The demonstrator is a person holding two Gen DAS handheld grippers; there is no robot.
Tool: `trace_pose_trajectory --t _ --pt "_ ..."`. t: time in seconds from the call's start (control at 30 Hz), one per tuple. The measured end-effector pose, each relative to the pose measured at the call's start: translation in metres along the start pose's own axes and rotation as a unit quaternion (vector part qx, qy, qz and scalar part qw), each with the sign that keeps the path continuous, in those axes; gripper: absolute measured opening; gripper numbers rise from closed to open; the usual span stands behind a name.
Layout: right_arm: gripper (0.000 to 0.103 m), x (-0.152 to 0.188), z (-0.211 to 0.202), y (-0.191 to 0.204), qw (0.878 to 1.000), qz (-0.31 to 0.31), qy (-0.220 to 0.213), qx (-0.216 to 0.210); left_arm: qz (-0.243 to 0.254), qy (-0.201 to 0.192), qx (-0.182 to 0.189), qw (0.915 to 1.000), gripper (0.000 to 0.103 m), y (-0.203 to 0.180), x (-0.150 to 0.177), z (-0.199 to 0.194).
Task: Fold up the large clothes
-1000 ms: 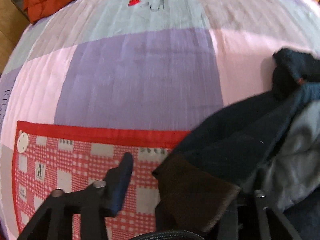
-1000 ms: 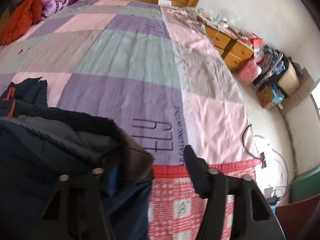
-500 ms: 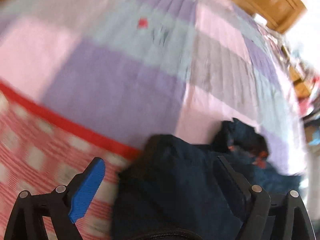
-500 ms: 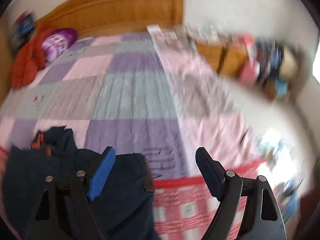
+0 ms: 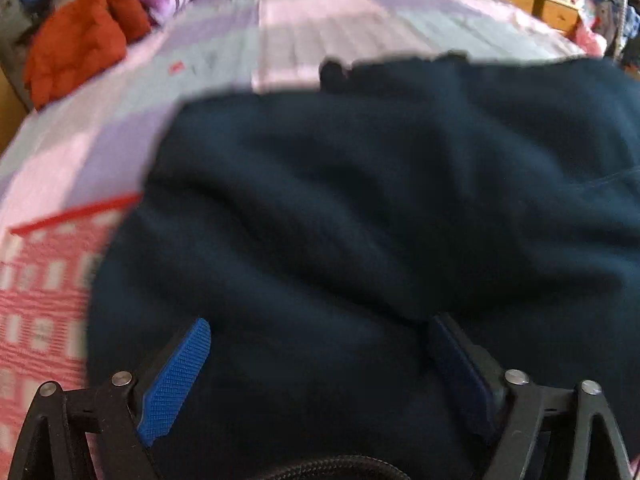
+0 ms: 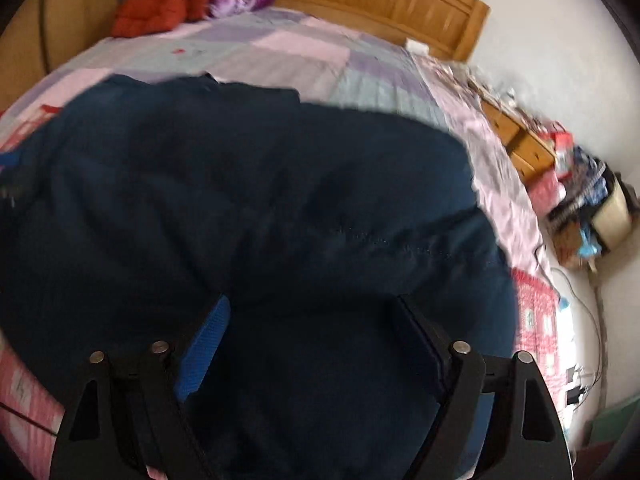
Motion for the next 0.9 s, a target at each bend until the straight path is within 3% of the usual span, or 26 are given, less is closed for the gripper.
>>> trace_pose_trajectory --t 0.07,0.17,0.3,0.63,0.77,0.83,0.9 --pt "0.103 -0.003 0.020 -0.009 0.999 0.028 0.004 0.018 -0.013 -0.012 -0.009 0.9998 0.103 0.007 -0.011 0.022" --pt "0.103 -0.018 0.047 -0.025 0.997 0.067 0.006 0.026 -0.029 -0.015 -0.033 0.9989 0.103 0.017 -0.043 0.054" --pt "0.103 -0.032 0.074 -0.039 0.995 0.092 0.016 0.034 -0.034 -0.005 -0.043 0.9985 0.103 0.023 -0.058 0.078" --pt "0.103 -0.052 0.111 -0.053 0.997 0.075 0.026 0.026 -0.013 -0.039 -0.042 0.9982 0.103 0.003 -0.062 0.056" --pt "0.103 -0.066 0.128 -0.079 0.990 0.126 0.048 0.046 -0.050 0.012 -0.051 0.9974 0.103 0.018 -0.060 0.081" --pt "0.102 -0.073 0.114 -0.077 0.991 0.113 0.033 0.067 -0.076 0.014 -0.065 0.9948 0.102 0.026 -0.065 0.077" --pt "0.097 -0.087 0.089 -0.057 0.996 0.069 -0.021 0.059 -0.085 -0.004 -0.058 0.9947 0.102 0.019 -0.074 0.061"
Point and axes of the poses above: each gripper's, at about its wrist camera, not at the fingertips, and z roughly the way its jaws point, y to its left, x to its underside, the point moved 8 cm from there along z, roughly the way its jaws point, and after that the axes turned 14 degrees about -y, right-handed, at the moved point
